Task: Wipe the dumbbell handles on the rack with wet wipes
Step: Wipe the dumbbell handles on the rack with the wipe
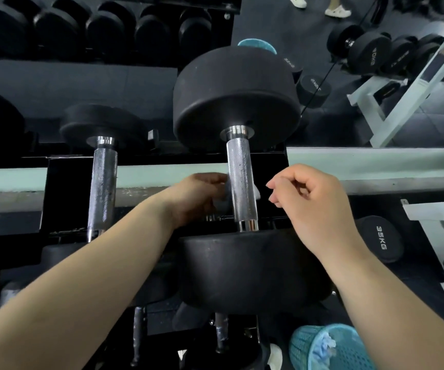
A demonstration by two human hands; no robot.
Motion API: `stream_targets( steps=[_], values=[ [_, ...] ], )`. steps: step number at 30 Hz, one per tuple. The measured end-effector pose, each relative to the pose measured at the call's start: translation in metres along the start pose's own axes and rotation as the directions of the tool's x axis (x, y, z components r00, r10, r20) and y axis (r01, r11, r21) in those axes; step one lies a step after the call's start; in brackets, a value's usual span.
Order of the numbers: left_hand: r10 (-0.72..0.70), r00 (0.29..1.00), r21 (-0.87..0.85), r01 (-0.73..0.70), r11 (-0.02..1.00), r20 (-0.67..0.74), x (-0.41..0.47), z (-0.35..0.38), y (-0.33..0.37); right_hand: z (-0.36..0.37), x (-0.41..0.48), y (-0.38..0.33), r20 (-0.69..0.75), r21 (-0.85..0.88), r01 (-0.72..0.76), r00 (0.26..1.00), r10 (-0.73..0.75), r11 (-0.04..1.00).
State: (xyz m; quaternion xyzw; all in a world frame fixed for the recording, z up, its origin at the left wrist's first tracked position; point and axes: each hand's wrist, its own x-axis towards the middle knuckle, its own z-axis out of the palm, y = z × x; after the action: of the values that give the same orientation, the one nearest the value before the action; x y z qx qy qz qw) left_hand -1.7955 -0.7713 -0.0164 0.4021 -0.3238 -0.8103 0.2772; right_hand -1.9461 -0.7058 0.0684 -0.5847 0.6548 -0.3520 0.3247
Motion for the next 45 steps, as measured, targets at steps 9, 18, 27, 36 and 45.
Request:
stream_targets(
  steps=[9,18,27,36,45],
  values=[
    [0.138,0.953,-0.312,-0.222,0.924,-0.270,0.020,0.007,0.033,-0.001,0.001,0.000,-0.001,-0.010,0.008,1.000,-0.008,1.000],
    [-0.059,0.998,0.185,0.052,0.981,0.030,-0.011,-0.004,-0.002,0.000,0.002,0.002,-0.004,-0.004,0.008,1.000,-0.008,1.000],
    [0.047,0.998,0.169,-0.040,0.985,-0.034,-0.001,0.010,0.005,-0.001,0.001,0.001,-0.024,-0.016,0.024,0.999,-0.024,1.000],
    [0.204,0.943,-0.068,-0.229,0.971,-0.263,-0.081,0.004,0.011,-0.003,-0.001,-0.001,-0.008,-0.037,0.042,0.999,-0.042,0.998],
    [0.475,0.821,-0.091,-0.524,0.847,-0.316,-0.186,0.103,-0.018,-0.024,-0.073,0.018,-0.164,-0.010,0.477,0.866,-0.472,0.879]
  ],
)
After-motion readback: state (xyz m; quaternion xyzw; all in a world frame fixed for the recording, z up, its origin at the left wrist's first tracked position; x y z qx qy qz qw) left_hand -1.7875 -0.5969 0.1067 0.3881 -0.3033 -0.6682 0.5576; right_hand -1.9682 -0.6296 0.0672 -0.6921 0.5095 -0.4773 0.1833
